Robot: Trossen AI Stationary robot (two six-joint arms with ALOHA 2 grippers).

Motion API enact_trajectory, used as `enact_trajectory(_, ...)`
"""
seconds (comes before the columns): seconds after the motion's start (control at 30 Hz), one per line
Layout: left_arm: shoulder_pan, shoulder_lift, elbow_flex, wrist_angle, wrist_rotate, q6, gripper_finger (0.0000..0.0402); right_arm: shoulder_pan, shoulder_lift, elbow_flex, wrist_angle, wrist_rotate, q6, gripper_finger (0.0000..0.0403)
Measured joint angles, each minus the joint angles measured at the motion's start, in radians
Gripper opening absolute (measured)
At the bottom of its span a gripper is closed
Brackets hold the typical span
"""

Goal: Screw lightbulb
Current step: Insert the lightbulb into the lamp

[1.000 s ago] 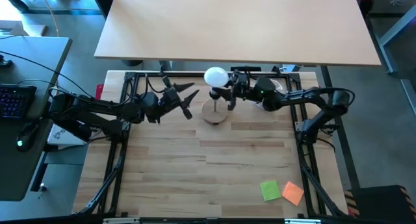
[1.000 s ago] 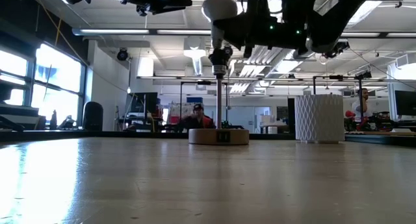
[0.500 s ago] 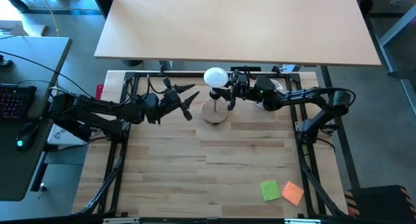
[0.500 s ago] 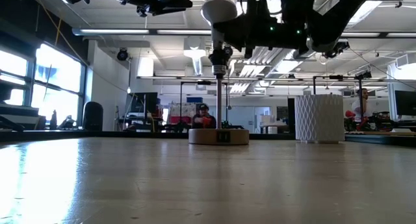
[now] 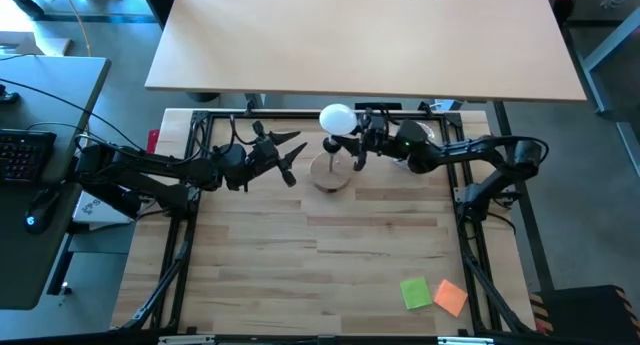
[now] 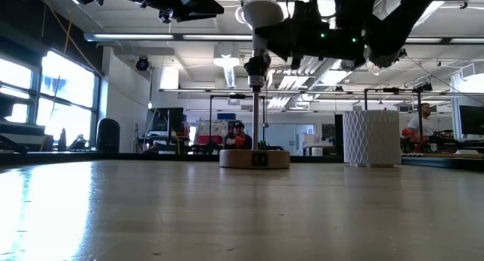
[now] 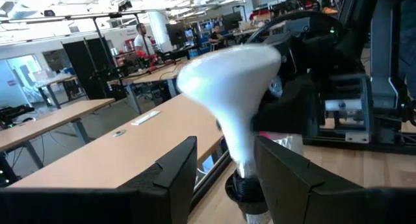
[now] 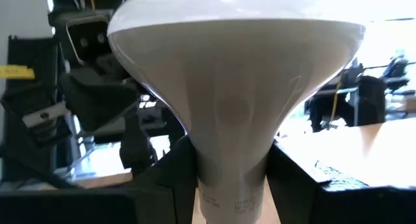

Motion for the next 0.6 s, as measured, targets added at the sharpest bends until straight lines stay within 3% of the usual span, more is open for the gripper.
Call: enact_trajectory(0.6, -0.004, 0.000, 0.000, 0.040, 0.001, 0.001, 0.0149, 0.026, -0.019, 0.000, -0.026, 0.030, -0.030, 0.0146)
